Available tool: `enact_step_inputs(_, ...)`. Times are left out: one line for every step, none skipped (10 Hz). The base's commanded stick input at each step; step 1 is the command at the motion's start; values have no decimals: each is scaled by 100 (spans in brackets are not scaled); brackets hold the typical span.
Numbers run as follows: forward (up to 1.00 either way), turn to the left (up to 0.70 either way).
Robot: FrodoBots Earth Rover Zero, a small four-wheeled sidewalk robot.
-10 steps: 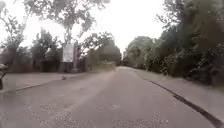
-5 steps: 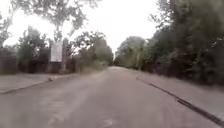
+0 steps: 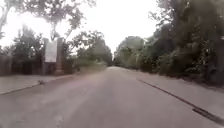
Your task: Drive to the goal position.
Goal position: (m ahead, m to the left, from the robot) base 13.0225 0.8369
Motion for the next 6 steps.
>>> enact_step_inputs(85,0)
enact_step_inputs(85,0)
enact_step_inputs(85,0)
enact_step_inputs(85,0)
enact_step_inputs(85,0)
enact_step_inputs(85,0)
